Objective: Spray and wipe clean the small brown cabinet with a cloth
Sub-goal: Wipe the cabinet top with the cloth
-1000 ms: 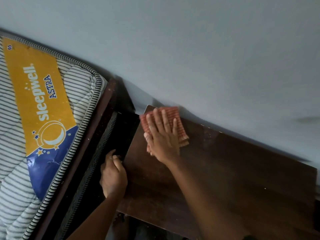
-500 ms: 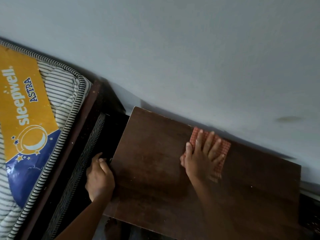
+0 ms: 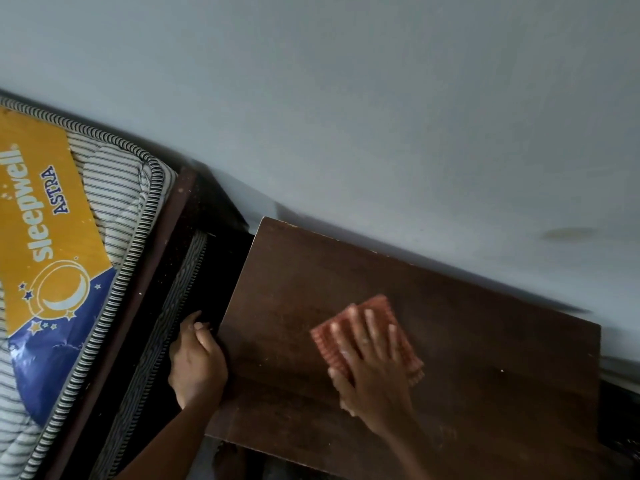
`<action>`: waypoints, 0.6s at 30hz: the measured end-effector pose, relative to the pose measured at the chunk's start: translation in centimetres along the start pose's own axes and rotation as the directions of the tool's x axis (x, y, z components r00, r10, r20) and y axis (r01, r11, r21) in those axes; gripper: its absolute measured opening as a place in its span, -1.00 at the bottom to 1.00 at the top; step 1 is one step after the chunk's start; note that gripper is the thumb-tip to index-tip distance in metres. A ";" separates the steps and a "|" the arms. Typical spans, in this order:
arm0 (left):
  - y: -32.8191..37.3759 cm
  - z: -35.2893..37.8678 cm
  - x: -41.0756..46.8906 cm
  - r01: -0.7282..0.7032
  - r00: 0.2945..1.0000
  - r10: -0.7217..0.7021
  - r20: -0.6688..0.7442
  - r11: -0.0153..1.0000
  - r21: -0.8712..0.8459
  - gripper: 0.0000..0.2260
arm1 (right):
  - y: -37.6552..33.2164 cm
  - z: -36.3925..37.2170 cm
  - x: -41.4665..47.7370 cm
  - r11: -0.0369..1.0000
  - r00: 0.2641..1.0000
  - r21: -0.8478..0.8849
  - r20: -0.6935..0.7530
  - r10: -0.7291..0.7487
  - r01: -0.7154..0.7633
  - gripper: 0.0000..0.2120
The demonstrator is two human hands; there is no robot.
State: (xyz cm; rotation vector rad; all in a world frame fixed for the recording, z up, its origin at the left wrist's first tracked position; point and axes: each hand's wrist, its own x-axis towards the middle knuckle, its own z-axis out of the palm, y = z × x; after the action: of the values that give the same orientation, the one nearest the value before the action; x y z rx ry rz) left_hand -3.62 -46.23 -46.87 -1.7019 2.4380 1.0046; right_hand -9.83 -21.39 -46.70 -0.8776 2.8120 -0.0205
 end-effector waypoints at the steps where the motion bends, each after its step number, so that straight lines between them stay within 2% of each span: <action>1: 0.1 0.0 0.0 0.006 1.000 -0.006 0.006 1.000 -0.002 -0.63 | 1.1 0.0 -0.4 0.994 0.994 -0.011 0.008 0.109 -0.109 -0.40; 4: 0.3 0.0 0.1 0.028 1.000 -0.028 0.009 1.000 0.000 -0.69 | 1.8 -0.9 1.6 0.903 0.903 0.020 0.050 0.427 -0.428 -0.38; 6: 0.3 0.0 0.1 0.021 1.000 -0.021 0.009 1.000 0.002 -0.69 | 0.9 -1.8 4.4 0.838 0.841 0.076 0.063 0.537 -0.540 -0.38; 8: 0.3 0.0 0.1 0.009 1.000 -0.009 0.008 1.000 -0.005 -0.69 | -0.2 -2.4 7.7 0.796 0.808 0.145 0.070 0.584 -0.588 -0.38; 10: 0.2 -0.1 0.0 -0.003 1.000 0.003 0.009 1.000 -0.004 -0.68 | -1.6 -3.0 10.9 0.803 0.825 0.200 0.064 0.562 -0.562 -0.38; 12: 0.2 -0.2 0.1 -0.006 1.000 0.007 0.016 1.000 -0.014 -0.67 | -3.5 -3.4 13.5 0.846 0.874 0.223 0.072 0.480 -0.484 -0.41; 18: -0.2 0.0 0.4 -0.023 0.999 0.025 0.022 0.998 -0.058 -0.67 | -10.6 -2.8 15.0 0.968 0.990 0.211 -0.009 0.143 -0.137 -0.45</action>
State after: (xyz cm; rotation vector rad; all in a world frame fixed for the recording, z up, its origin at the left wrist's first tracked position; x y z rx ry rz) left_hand -3.63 -46.59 -47.06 -1.6720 2.4446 1.1018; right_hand -16.51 -38.74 -45.92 -0.6341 2.8205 -0.3033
